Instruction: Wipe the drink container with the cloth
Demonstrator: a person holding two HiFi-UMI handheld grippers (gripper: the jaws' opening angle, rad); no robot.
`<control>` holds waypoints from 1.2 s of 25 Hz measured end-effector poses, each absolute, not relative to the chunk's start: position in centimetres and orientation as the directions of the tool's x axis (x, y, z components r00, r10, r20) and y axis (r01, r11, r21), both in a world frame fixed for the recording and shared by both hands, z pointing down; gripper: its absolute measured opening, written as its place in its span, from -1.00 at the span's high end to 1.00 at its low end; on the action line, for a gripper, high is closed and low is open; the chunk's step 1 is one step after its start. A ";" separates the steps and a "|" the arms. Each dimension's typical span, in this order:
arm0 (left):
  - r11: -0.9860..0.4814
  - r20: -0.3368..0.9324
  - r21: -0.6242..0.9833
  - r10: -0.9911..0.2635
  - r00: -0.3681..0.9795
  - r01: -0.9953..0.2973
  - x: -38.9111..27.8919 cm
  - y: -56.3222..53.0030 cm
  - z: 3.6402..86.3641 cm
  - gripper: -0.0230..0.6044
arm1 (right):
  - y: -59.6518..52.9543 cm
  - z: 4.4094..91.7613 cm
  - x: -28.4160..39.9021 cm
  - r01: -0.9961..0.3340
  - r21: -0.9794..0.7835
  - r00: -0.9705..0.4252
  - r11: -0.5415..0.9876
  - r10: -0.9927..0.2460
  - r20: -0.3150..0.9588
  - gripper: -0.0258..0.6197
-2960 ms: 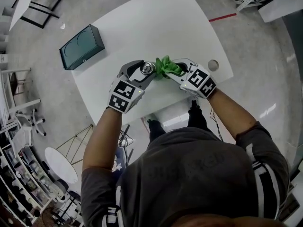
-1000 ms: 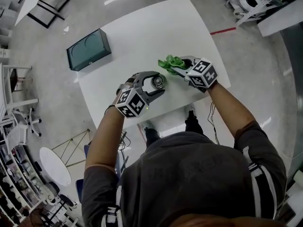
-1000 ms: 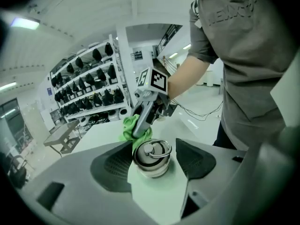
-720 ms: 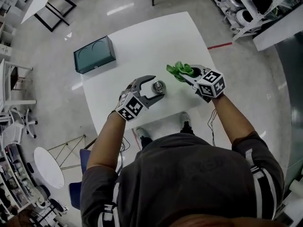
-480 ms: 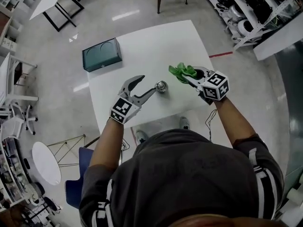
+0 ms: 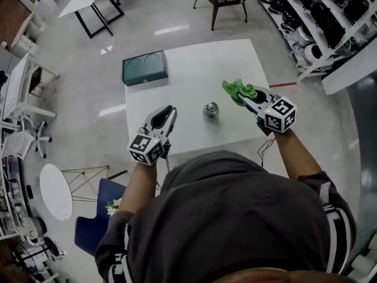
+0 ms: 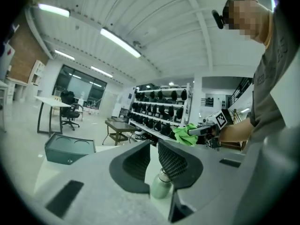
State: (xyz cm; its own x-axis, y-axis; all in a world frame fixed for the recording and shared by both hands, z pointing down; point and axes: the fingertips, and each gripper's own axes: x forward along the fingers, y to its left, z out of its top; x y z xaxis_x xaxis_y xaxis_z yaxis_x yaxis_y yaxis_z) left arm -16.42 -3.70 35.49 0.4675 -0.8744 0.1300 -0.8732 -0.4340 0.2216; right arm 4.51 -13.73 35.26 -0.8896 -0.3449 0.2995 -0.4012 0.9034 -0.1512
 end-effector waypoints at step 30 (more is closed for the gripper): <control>-0.344 0.144 0.301 -0.906 0.399 -0.890 -18.0 -2.4 36.7 0.91 | -14.2 38.9 4.9 -0.484 -0.157 -0.847 0.861 -0.416 0.330 0.67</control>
State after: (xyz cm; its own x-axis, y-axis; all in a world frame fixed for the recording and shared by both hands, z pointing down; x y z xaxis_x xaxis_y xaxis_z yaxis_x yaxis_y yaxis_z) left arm -18.01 -2.36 36.73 0.3990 -0.9055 0.1443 -0.8895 -0.3440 0.3007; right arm 4.92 -14.17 38.90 -0.8473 -0.4159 0.3302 -0.4838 0.8610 -0.1568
